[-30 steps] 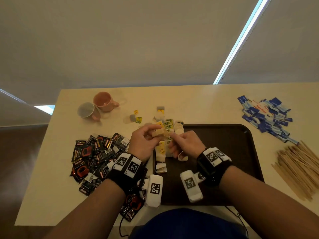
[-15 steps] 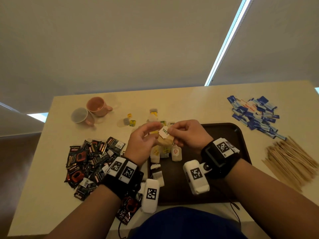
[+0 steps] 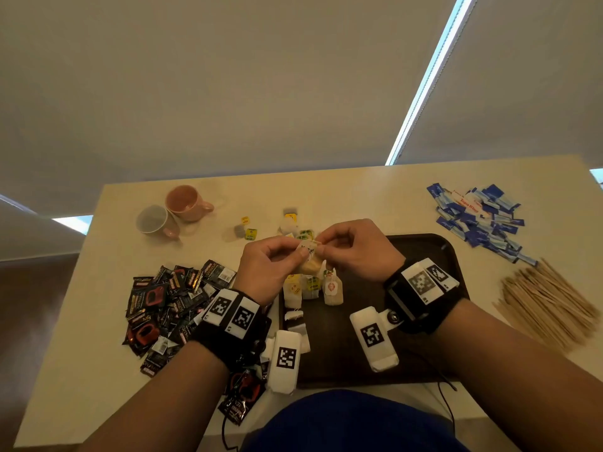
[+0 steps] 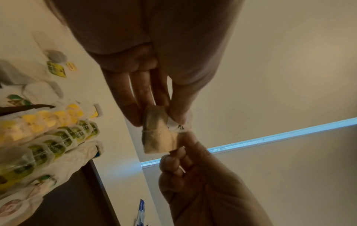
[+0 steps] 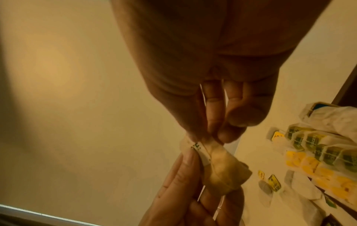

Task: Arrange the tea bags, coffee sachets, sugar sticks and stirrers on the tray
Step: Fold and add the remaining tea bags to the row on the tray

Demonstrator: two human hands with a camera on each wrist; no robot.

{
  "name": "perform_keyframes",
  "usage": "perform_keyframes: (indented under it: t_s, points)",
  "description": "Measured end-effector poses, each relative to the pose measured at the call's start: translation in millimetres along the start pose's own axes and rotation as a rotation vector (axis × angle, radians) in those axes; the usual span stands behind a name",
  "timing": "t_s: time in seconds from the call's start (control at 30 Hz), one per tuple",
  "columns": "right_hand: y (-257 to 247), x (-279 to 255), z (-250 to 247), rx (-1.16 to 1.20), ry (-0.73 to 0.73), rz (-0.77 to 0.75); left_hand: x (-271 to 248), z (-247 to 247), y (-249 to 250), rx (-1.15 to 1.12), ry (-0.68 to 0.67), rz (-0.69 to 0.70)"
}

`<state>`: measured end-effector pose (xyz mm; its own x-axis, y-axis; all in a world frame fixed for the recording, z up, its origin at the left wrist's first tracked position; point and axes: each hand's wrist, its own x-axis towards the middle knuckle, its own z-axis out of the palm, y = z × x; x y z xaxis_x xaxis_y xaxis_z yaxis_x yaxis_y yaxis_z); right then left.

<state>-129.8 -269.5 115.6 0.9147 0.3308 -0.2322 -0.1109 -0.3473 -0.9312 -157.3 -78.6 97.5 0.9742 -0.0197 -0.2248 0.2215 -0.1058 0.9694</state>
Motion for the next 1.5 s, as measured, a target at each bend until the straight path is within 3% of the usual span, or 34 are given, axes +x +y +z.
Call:
perform_keyframes:
  t_s: [0.37,0.63,0.83,1.0,1.17,1.27,1.37,1.5]
  points:
    - [-3,-3,-1,0.029,-0.007,-0.071,1,0,5,-0.005,-0.001,-0.043]
    - [6,-1,1,0.018,0.076,-0.035,1,1,2,-0.024,-0.004,-0.082]
    - [17,1,5,-0.038,0.220,-0.085,6,0,0,0.008,0.036,-0.086]
    - [17,3,8,-0.020,0.113,-0.098,8,3,2,0.015,0.040,-0.055]
    - [20,8,3,-0.034,0.116,-0.101,10,3,1,0.024,-0.016,-0.061]
    - [42,7,-3,-0.084,0.101,-0.014,10,-3,-2,0.062,0.005,-0.074]
    - [81,4,-2,-0.168,0.085,0.186,8,-12,-11,0.079,0.057,-0.167]
    - [120,2,14,-0.300,-0.005,0.394,3,-22,-29,0.141,-0.023,-0.291]
